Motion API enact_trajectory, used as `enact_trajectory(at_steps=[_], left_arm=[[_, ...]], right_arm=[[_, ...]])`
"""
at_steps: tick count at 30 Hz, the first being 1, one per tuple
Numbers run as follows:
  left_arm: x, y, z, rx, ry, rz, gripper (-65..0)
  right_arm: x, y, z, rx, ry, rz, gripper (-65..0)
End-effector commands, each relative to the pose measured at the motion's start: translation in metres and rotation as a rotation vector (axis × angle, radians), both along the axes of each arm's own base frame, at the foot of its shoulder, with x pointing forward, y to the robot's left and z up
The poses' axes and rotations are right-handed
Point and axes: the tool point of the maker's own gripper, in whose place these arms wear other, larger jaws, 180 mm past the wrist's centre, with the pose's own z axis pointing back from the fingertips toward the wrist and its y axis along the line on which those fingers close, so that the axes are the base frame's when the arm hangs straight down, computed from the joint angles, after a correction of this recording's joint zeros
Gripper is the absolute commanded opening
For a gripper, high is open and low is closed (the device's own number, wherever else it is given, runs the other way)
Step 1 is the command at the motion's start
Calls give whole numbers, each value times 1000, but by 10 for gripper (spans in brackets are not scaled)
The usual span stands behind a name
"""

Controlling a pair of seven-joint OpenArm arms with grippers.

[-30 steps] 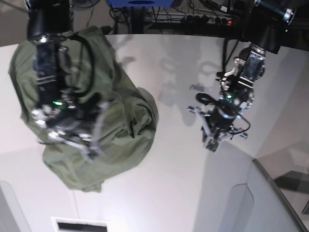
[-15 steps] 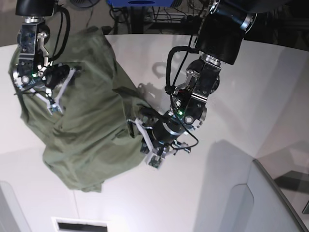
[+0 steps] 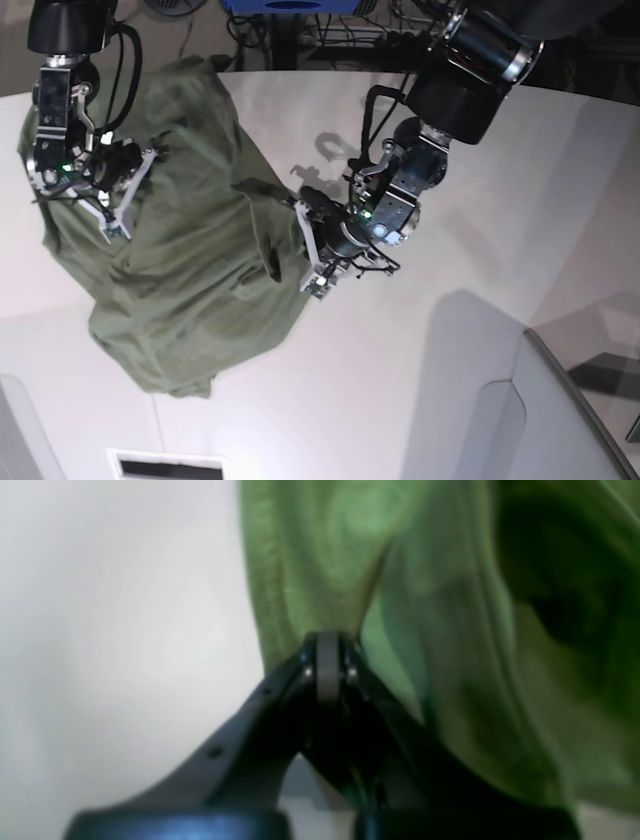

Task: Layout the t-shirt on the table in an organized manner, then fold the t-shirt properly
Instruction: 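Pull the shirt apart with both grippers, then open the left gripper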

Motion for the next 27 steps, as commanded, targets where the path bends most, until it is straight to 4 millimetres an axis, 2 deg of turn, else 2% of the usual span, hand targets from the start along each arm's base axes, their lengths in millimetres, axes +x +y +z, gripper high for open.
enact_trajectory(at_steps=[1,6,9,11,17,20,24,27], left_arm=[[12,13,9,25,-33,5,-650],[18,69,11,119,-59,26,-650],[16,101,8,174,-54,38,-650],[13,115,7,198,-51,42,-650],[-4,138,21,217,-89,31,-650],[-8,154,37,186,-125,112,-650],[-10,177,65,150,-194,210,-650],[-2,181,90,130,-262,238,-650]], right_arm=[[-1,-23,0,-72,27,-7,-650],[26,-65,-10,-119,14,-100,-650],[48,-76,-18,-101,11,-136,-650],[67,-75,-18,-89,-4,-132,-650],[129,-36,-5,-103,-85,40,-650],[156,-6,6,-104,-131,135,-650],[179,9,23,-141,-171,224,-650],[192,10,38,-171,-205,262,-650]])
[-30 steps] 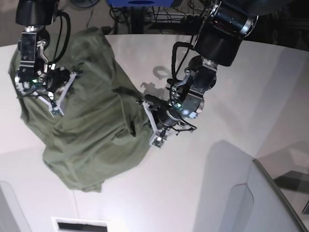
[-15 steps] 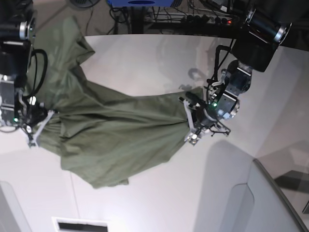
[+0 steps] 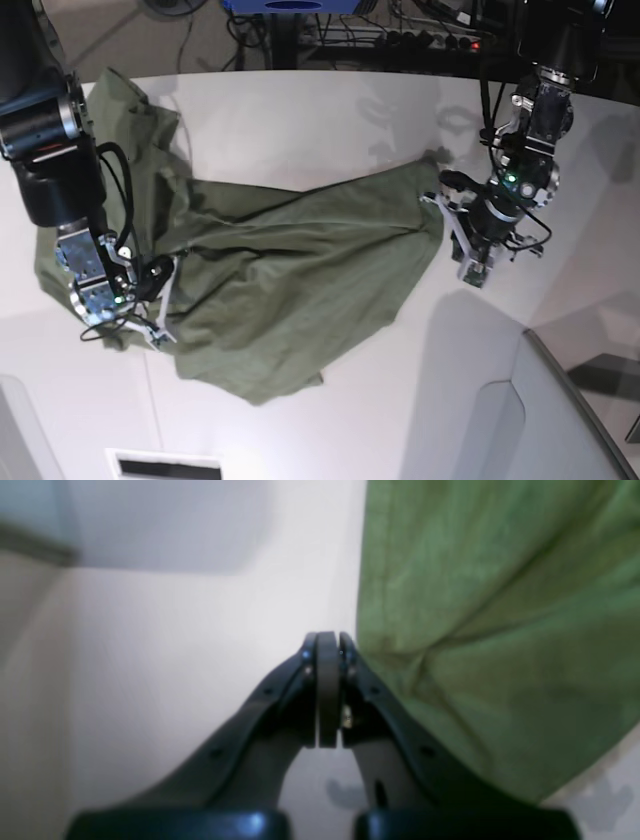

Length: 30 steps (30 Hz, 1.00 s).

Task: Layout the t-shirt on the table in an organized manner, then fold the t-shirt properly
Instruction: 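Pull the shirt apart with both grippers, then open the left gripper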

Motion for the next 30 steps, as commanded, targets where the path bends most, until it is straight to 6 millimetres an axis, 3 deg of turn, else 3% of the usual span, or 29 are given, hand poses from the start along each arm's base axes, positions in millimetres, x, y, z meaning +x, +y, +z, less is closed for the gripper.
enact_trajectory(at_steps=[1,5,8,11,13,15,21,30], left_arm=[[18,-1,29,-6,-95,-8,-650],[23,-6,52,-3,-105,-1,-650],[23,-25,54,-30,-111,-23,-650],[31,-44,37,-62,-72,-27,-650],[33,-55,21,-73,-31,-36,-650],[34,-64,8,-76,0,-52,-650],[28,-82,-8,-78,15,-111,-650],[22,-72,-34,-63,87,-84,-650]], right_arm=[[27,-19,32,-33,-84,-12,-650],[16,-34,61,-47,-124,-64,-650],[-21,-51,78,-1,-121,-221,-650],[-70,-62,71,68,-76,-400,-650],[-100,-67,52,70,-27,-456,-650],[-116,-68,35,60,-8,-466,-650],[-133,-77,-8,27,70,-466,-650],[-128,-118,-32,10,120,-502,-650]])
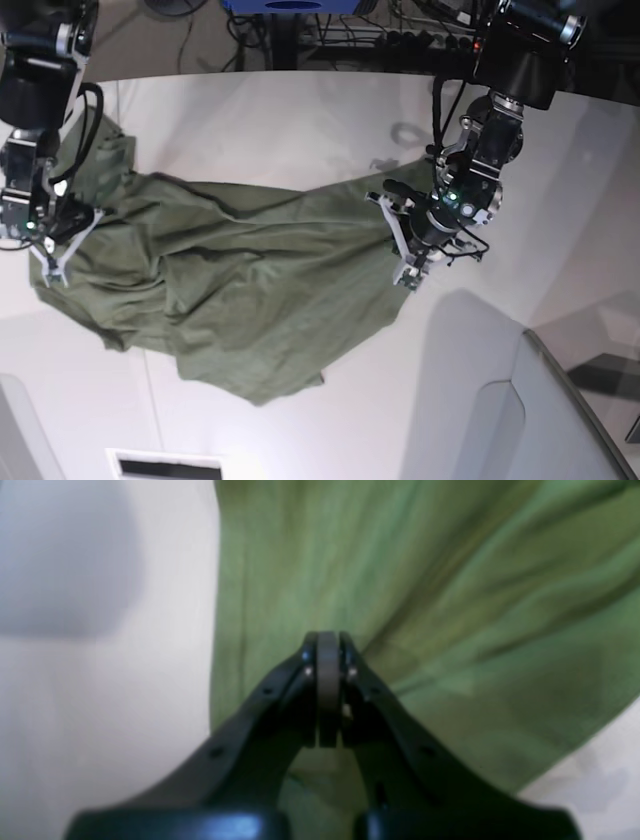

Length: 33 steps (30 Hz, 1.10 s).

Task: Layout the t-shirt on the table in an organized manner, then fold the t-shirt properly
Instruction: 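Pull the shirt apart with both grippers, then open the left gripper, then grasp the shirt edge nearest the left gripper with the left gripper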

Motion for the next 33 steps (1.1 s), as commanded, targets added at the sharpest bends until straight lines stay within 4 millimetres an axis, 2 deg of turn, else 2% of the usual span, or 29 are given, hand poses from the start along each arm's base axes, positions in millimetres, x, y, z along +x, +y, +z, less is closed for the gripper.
enact_trajectory(at_steps=[1,3,5,6,9,11,12,17,18,19,21,24,26,27,33], left_arm=[[20,-5,18,-17,-65,-1,-650],[24,-10,22,-35,-76,4,-650],[29,-16,36,-56,-112,-2,-650],[32,-19,45,-61,-135,-11,-650],[32,-5,72,-72,-208,19,-650],[33,8,91,-87,-262,64,-650],[30,19,95,-87,-273,95,-650],[13,64,87,-70,-256,218,-650],[7,73,84,-66,-248,243,-650],[2,80,82,-80,-240,267,-624],[-7,88,80,-161,-220,301,-489],[-26,100,80,-316,-182,311,-275],[-37,105,81,-372,-164,306,-181],[-43,107,80,-392,-152,304,-160],[-71,100,66,-454,-88,312,-158]], right_arm=[[-19,-8,-10,-19,79,-11,-650],[-16,-12,-1,-36,75,-11,-650],[-14,-15,17,-69,63,-9,-650],[-15,-20,30,-91,43,-18,-650],[-17,-27,80,-126,-64,-91,-650],[-25,-36,104,-132,-114,-133,-579],[-29,-36,108,-106,-120,-122,-519],[-51,-55,107,45,-176,-101,-284],[-57,-62,103,72,-175,-129,-248],[-61,-68,97,102,-175,-160,-233],[-69,-79,87,159,-172,-211,-233],[-70,-85,73,278,-221,-271,-231],[-69,-86,67,345,-246,-295,-231],[-69,-85,63,377,-252,-309,-231],[-72,-92,44,447,-288,-383,-231]])
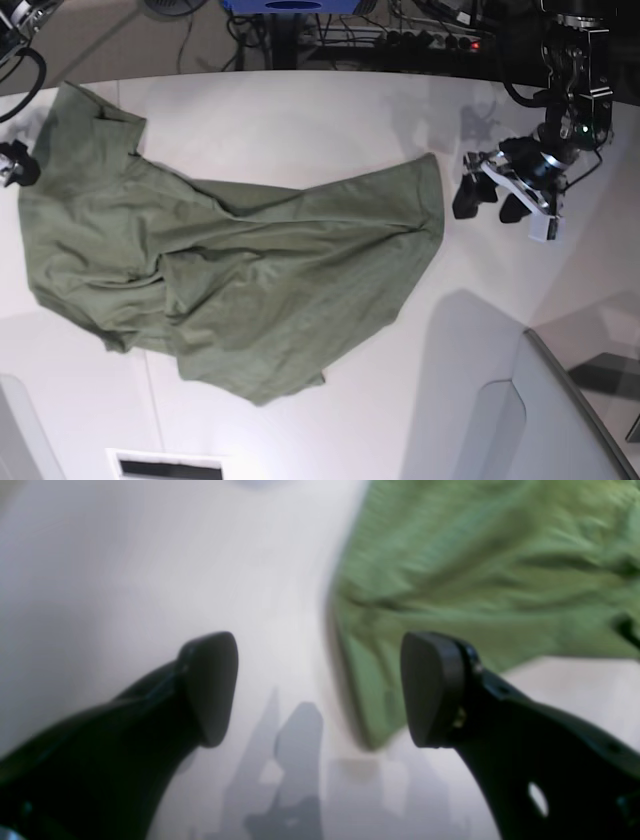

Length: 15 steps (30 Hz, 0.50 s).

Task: Layout the t-shirt on the table in an organized manner, then fold the t-shirt properly
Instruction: 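Grasp the shirt edge nearest the left gripper with the left gripper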

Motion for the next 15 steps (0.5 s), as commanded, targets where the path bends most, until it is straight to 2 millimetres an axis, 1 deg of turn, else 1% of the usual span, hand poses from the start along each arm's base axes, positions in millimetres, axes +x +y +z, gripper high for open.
enact_trajectory(at_steps=[1,4,7,10,12,15], left_arm=[[2,6,8,9,-25,6,-158],[-9,-3,-1,-18,-2,15,-158],[-17,-7,-7,-27,18,16,-158],[-19,-13,-10,-44,23,18,-158],[-20,-18,-11,-57,24,22,-158],[-24,-25,-15,-73,34,22,-158]], right_arm=[[6,-15,11,-30,-30,-6,-231],[1,-11,3,-2,-13,-15,-231],[0,-7,0,10,-11,-16,-233],[0,-3,-2,18,-7,-14,-233],[-1,4,-5,32,-1,-9,-233],[-7,9,-8,50,36,8,-233]])
